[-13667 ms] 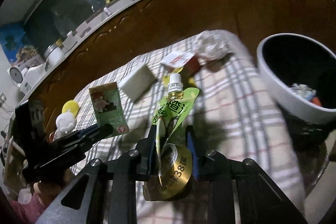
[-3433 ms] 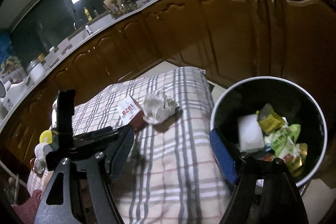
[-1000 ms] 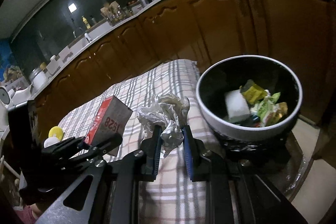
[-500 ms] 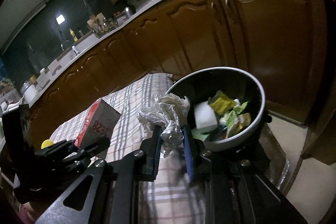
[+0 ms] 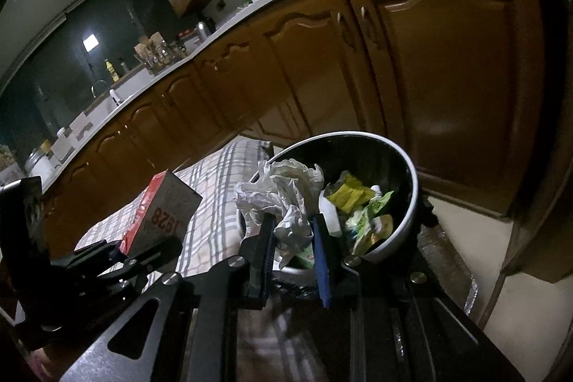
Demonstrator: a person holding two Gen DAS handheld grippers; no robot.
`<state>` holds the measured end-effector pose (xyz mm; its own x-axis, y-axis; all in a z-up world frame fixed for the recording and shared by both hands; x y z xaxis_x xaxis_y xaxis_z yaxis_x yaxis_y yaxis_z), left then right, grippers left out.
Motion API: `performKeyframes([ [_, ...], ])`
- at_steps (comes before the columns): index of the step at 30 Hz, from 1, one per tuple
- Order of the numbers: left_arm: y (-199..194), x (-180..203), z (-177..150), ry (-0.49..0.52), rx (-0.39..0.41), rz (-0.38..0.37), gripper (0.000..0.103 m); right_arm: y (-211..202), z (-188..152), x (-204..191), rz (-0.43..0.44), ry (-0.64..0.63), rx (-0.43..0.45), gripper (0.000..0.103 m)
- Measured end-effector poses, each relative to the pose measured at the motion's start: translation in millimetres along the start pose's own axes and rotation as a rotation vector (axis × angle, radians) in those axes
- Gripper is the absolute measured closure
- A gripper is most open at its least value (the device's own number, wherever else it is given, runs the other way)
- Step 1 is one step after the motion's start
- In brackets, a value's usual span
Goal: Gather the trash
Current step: 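Carry the red carton and tissue over the black bin and open both tools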
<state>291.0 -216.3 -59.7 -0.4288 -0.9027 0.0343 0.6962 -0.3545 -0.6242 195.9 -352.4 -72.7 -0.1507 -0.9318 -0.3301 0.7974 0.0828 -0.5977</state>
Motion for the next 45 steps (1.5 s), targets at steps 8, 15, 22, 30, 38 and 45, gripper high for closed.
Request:
performKeyframes([
  [8,17.2,7.6,17.6,0.018,0.0,-0.017,0.073,6.1,12.9,12.5,-0.03,-0.008,0.003,0.083],
  [15,33.9,14.0,29.7,0.029,-0.007,-0.028,0.073,16.0,21.2,21.6,-0.052,-0.019,-0.006,0.083],
  [22,48.9,20.7,33.6,0.032,-0.036,-0.045,0.073,24.7,23.0,30.1,-0.067,-0.02,-0.024,0.083],
  [30,63.6,26.2,40.1,0.038,-0.057,-0.049,0.073,33.6,23.5,37.6,-0.08,-0.02,-0.042,0.083],
  [38,76.9,28.2,42.6,0.034,-0.078,-0.053,0.073,40.3,25.0,40.8,-0.084,-0.022,-0.054,0.083],
  [45,83.1,33.2,44.1,0.033,-0.086,-0.056,0.073,45.7,25.7,43.3,-0.087,-0.027,-0.07,0.083],
])
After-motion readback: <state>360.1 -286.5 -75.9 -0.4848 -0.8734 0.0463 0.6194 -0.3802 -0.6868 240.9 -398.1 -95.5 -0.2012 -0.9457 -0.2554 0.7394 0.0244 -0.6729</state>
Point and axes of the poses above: each gripper's, at about its wrist camera, not at the fingertips, and y roughly the way its jaws point, x to its right, z to its top, the point moved 8 cm from there along y, roughly the way its jaws point, and after that the axes turned 4 degrees about x, right-handed, at the moved point
